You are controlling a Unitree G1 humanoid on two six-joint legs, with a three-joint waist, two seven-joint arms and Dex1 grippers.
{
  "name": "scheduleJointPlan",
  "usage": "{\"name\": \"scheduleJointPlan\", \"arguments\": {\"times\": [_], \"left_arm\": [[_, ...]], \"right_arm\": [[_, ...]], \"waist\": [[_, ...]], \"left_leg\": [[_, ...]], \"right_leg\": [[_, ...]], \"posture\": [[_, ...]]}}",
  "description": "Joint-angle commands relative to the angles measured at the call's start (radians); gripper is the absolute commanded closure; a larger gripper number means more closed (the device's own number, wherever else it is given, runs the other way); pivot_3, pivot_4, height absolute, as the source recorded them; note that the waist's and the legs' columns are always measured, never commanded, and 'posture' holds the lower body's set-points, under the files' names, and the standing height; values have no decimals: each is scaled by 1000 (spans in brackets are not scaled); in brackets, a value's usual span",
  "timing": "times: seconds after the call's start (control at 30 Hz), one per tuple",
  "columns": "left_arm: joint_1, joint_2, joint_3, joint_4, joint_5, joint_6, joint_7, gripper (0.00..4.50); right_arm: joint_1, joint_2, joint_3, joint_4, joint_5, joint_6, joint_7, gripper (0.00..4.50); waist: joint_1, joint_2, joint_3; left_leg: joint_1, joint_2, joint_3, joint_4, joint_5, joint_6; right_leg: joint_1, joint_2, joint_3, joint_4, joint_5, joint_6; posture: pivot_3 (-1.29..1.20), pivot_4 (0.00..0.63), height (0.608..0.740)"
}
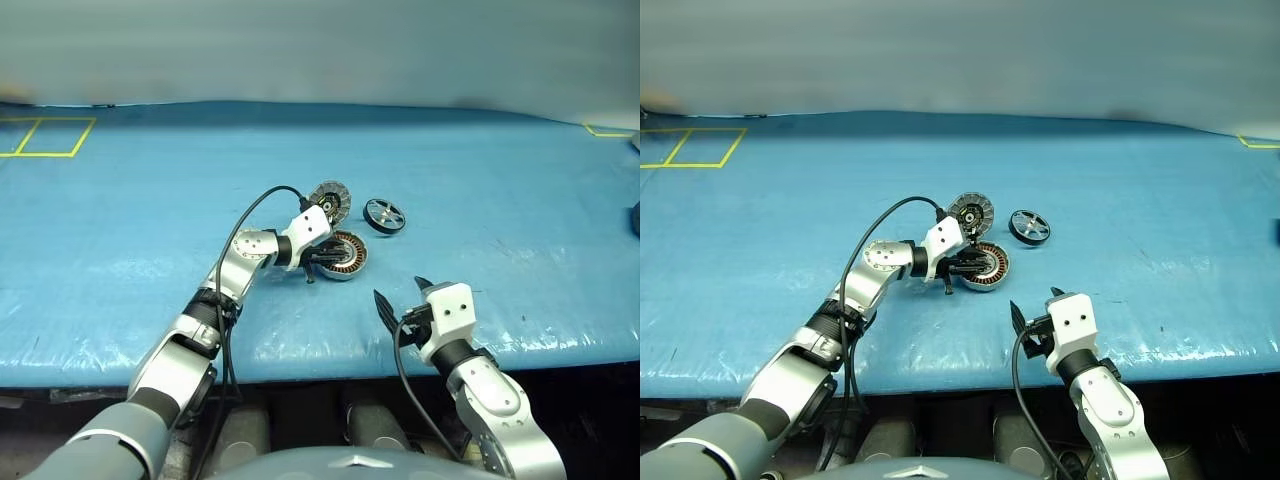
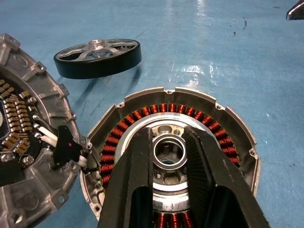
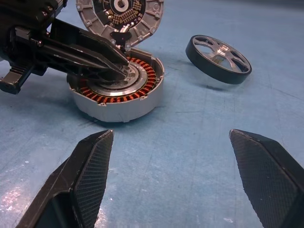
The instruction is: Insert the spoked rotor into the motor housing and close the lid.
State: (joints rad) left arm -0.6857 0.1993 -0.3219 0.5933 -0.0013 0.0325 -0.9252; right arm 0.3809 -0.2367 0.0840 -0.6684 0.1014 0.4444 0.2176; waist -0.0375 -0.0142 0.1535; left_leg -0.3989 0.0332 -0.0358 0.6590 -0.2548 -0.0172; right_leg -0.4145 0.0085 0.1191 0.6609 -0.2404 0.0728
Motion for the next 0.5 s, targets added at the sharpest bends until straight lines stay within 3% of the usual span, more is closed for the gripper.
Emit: {"name": "scheduleJointPlan", "arguments": {"times": [0.03, 0.5], "left_arm": [[-12, -1, 12, 19, 12, -23, 11, 3852], [-1, -25, 18, 19, -11, -16, -9, 3852]], "right_arm": [[-7, -2, -1, -15, -1, -4, -1, 368], [-3, 0, 2, -14, -8, -1, -5, 368]], "waist": [[0, 0, 0], [0, 0, 0]], "left_leg": [[0, 0, 0, 0, 0, 0], [0, 0, 0, 1, 0, 0]], "right_leg": [[0, 0, 0, 0, 0, 0], [1, 0, 0, 0, 0, 0]], "posture": [[0, 150, 740], [0, 150, 740]]}}
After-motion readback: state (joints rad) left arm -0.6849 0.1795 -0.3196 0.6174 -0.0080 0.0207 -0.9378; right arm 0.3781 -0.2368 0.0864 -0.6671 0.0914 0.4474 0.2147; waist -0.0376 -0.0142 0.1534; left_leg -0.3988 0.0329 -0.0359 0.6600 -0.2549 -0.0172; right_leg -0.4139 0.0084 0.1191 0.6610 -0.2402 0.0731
